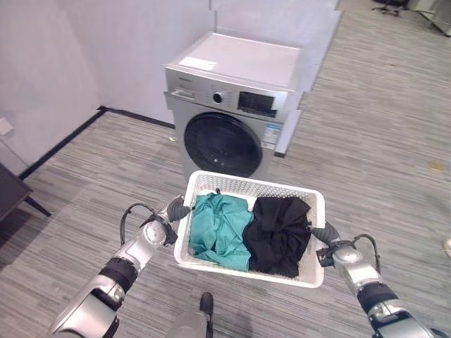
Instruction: Grab the laundry basket,head to the washer,open it,put in the laundry and shut it.
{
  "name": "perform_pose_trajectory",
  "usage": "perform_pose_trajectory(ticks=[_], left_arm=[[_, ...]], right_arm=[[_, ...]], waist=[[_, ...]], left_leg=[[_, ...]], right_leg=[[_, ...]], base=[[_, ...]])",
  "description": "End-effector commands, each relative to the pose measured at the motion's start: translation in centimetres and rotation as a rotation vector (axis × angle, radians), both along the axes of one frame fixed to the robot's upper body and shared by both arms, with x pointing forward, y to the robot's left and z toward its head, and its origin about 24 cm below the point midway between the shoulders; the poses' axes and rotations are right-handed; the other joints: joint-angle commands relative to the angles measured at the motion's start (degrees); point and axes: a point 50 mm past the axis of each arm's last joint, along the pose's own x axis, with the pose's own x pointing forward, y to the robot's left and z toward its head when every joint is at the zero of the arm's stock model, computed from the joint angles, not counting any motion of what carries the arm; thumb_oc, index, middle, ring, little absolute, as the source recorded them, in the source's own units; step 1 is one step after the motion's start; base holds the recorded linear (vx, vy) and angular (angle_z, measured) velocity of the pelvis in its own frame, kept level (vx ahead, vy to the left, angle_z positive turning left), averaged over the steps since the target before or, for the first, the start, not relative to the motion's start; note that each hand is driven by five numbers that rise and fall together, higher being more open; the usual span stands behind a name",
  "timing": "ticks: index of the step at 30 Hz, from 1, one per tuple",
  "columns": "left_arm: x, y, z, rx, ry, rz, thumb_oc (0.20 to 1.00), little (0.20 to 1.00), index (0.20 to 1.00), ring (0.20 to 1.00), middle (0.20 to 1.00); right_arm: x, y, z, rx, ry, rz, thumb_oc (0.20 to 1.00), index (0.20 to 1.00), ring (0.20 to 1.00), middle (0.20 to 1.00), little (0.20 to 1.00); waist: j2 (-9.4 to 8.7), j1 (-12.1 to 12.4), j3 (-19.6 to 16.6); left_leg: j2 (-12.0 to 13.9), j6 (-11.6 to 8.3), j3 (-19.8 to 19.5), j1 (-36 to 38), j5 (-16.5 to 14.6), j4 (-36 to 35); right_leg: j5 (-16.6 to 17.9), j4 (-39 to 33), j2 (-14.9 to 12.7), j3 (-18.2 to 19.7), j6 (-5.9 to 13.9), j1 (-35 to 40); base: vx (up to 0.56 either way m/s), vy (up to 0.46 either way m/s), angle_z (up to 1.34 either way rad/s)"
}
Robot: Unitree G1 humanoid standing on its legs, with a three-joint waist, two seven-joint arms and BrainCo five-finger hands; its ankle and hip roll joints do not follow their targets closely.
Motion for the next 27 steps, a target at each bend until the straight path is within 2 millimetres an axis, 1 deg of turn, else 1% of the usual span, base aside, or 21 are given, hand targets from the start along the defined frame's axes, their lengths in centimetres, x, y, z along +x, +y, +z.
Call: perform_pose_trajectory(ticks=[1,2,3,4,5,6,7,8,9,11,12,16,22,27], left_arm=[[0.8,2.3,1.6,0.043,-0.078,0.072,0.200,0.200,0.200,0.200,0.200],[0.8,2.2,1.6,0.043,-0.078,0.072,0.200,0.200,0.200,0.200,0.200],[0.9,2.2,1.6,0.041,-0.077,0.071,0.200,0.200,0.200,0.200,0.200],[1.2,1.8,1.8,0.043,-0.082,0.060,0.200,0.200,0.200,0.200,0.200],[1.2,1.8,1.8,0.043,-0.081,0.059,0.200,0.200,0.200,0.200,0.200],[1.4,1.3,2.0,0.052,-0.096,0.048,0.200,0.200,0.200,0.200,0.200],[1.4,1.2,2.1,0.054,-0.101,0.044,0.200,0.200,0.200,0.200,0.200],[1.5,1.1,2.1,0.056,-0.104,0.044,0.200,0.200,0.200,0.200,0.200],[1.4,1.0,1.9,0.053,-0.099,0.041,0.200,0.200,0.200,0.200,0.200],[1.2,1.0,1.7,0.045,-0.095,0.038,0.200,0.200,0.200,0.200,0.200],[1.0,0.7,1.4,0.030,-0.084,0.029,0.200,0.200,0.200,0.200,0.200],[0.6,0.7,0.9,0.014,-0.074,0.035,0.200,0.200,0.200,0.200,0.200],[0.3,0.9,0.6,0.006,-0.068,0.044,0.200,0.200,0.200,0.200,0.200],[0.2,1.2,0.6,0.006,-0.074,0.054,0.200,0.200,0.200,0.200,0.200]], right_arm=[[2.3,-1.1,4.5,0.050,-0.242,0.017,0.200,0.200,0.200,0.200,0.200],[2.3,-1.2,4.5,0.051,-0.243,0.016,0.200,0.200,0.200,0.200,0.200],[2.2,-1.4,4.5,0.055,-0.241,0.006,0.200,0.200,0.200,0.200,0.200],[2.1,-1.8,4.4,0.050,-0.234,-0.004,0.200,0.200,0.200,0.200,0.200],[2.0,-1.8,4.4,0.050,-0.233,-0.005,0.200,0.200,0.200,0.200,0.200],[1.5,-2.6,4.3,0.035,-0.230,-0.029,0.200,0.200,0.200,0.200,0.200],[1.2,-2.8,4.1,0.037,-0.224,-0.040,0.200,0.200,0.200,0.200,0.200],[1.3,-2.8,4.1,0.035,-0.228,-0.034,0.200,0.200,0.200,0.200,0.200],[1.2,-2.7,4.1,0.030,-0.226,-0.027,0.200,0.200,0.200,0.200,0.200],[1.0,-2.9,4.0,0.021,-0.221,-0.023,0.200,0.200,0.200,0.200,0.200],[0.7,-3.0,4.0,0.007,-0.216,-0.014,0.200,0.200,0.200,0.200,0.200],[0.3,-3.6,4.1,-0.015,-0.219,-0.016,0.200,0.200,0.200,0.200,0.200],[-0.2,-3.7,3.8,-0.025,-0.214,-0.014,0.200,0.200,0.200,0.200,0.200],[-0.6,-3.7,3.4,-0.038,-0.196,-0.001,0.200,0.200,0.200,0.200,0.200]], waist=[[3.66,0.19,-3.59],[3.44,-0.14,-3.44],[3.82,-0.74,-3.34],[4.13,-1.27,-3.37],[4.19,-1.75,-3.14],[3.17,-2.47,-2.79],[2.58,-2.36,-2.75],[2.31,-2.02,-3.10],[2.14,-1.64,-3.43],[2.03,-1.40,-3.91],[1.93,-1.08,-4.52],[1.55,-0.85,-5.01],[1.44,-0.96,-5.78],[1.52,-1.00,-6.17]], left_leg=[[7.61,-5.11,-1.38,-2.55,-3.03,2.96],[7.27,-5.11,-1.67,-2.33,-3.16,2.89],[7.47,-5.32,-2.26,-1.17,-3.77,2.41],[8.27,-6.26,-2.42,0.21,-5.30,2.13],[8.20,-6.28,-2.94,0.49,-5.48,2.21],[7.46,-6.66,-3.46,1.01,-6.56,3.25],[7.02,-6.76,-3.38,1.26,-6.99,3.67],[7.18,-7.02,-2.69,1.27,-7.23,3.81],[7.21,-7.21,-2.42,1.26,-7.25,3.72],[7.45,-7.42,-2.24,1.44,-7.19,3.29],[8.10,-8.04,-2.20,1.70,-6.72,2.10],[8.61,-8.90,-2.86,1.62,-6.39,1.02],[9.16,-9.44,-2.92,1.96,-5.69,-0.71],[9.42,-9.59,-2.92,2.14,-5.26,-1.06]], right_leg=[[8.23,-9.18,1.21,0.81,0.29,-10.60],[7.80,-9.09,0.90,0.45,0.27,-10.27],[5.66,-12.33,-0.59,-1.13,-0.32,-11.02],[4.88,-19.76,-4.11,-4.03,-0.67,-13.27],[4.80,-20.23,-4.17,-4.65,-0.67,-12.43],[5.76,-24.82,-5.12,-4.49,-0.54,-11.68],[6.46,-26.49,-5.46,-4.68,-0.30,-10.41],[6.48,-27.98,-5.79,-5.56,-0.04,-9.35],[6.45,-29.91,-5.64,-6.11,0.13,-8.32],[6.13,-31.38,-5.38,-6.68,0.17,-7.36],[5.79,-33.77,-5.12,-7.80,0.26,-5.62],[5.51,-36.78,-4.70,-8.83,0.13,-3.81],[4.84,-38.39,-3.93,-9.23,-0.09,-2.78],[5.10,-39.17,-3.72,-9.05,-0.16,-2.47]], base=[[0.13,0.027,0.63],[0.20,0.023,0.51],[0.18,-0.081,0.40],[0.18,-0.079,0.44],[0.21,-0.115,0.49],[0.15,-0.072,0.39],[0.17,-0.099,0.57],[0.10,-0.086,0.51],[0.05,-0.058,0.39],[0.06,-0.062,-0.13],[0.07,-0.093,-0.19],[0.02,-0.058,-0.04],[0.01,-0.023,0.03],[0.00,-0.004,0.04]])
